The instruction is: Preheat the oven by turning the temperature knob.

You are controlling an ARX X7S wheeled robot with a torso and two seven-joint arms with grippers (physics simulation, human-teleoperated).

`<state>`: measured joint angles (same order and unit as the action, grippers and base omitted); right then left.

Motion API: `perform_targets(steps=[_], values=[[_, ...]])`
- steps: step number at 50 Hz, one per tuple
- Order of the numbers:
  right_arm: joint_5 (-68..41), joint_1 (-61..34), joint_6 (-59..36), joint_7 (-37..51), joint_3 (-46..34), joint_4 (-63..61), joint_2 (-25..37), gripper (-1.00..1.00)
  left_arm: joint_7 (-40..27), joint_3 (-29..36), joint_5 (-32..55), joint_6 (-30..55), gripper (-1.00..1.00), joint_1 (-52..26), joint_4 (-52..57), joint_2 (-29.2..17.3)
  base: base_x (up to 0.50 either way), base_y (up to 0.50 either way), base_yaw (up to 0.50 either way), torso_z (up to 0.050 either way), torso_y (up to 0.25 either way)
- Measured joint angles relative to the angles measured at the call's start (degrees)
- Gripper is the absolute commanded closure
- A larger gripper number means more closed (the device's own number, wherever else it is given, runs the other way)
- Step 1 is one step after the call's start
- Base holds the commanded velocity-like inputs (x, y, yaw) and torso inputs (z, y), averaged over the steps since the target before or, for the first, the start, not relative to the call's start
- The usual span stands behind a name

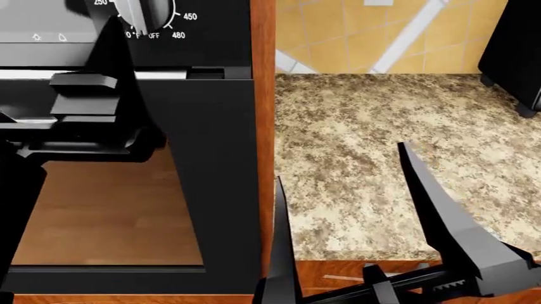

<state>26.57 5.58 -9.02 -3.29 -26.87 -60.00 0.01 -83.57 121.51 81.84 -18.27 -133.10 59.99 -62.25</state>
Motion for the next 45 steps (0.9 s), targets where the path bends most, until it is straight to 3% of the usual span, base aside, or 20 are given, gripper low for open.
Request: perform_targets(steps=[4, 11, 16, 26, 45], values=[[0.0, 0.0, 0.0, -0.1, 0.0, 0.0, 0.0, -1.00, 0.6, -13.6, 6.1, 6.7, -1.00, 6.9, 0.0, -0.8, 0.00, 0.00, 0.00, 0.000, 0.000], [0.0, 0.0, -0.1, -0.2, 0.0, 0.0, 0.0, -1.00, -2.6, -49.3, 19.5, 26.1, -1.00, 29.2, 0.0, 2.8, 0.00, 0.00, 0.00, 0.000, 0.000], [0.0, 0.0, -0.1, -0.3, 0.0, 0.0, 0.0, -1.00, -4.0, -63.3, 24.9, 32.9, -1.00, 37.2, 0.0, 3.8, 0.00, 0.00, 0.00, 0.000, 0.000], [0.1, 0.0, -0.3, -0.5, -0.1, 0.0, 0.0, -1.00, -5.2, -72.9, 30.7, 37.1, -1.00, 41.0, -0.2, 3.5, 0.00, 0.00, 0.00, 0.000, 0.000], [0.2, 0.0, -0.8, -0.7, -0.2, 0.0, 0.0, -1.00, -5.5, -78.1, 34.6, 38.9, -1.00, 41.3, -0.7, 2.8, 0.00, 0.00, 0.00, 0.000, 0.000]])
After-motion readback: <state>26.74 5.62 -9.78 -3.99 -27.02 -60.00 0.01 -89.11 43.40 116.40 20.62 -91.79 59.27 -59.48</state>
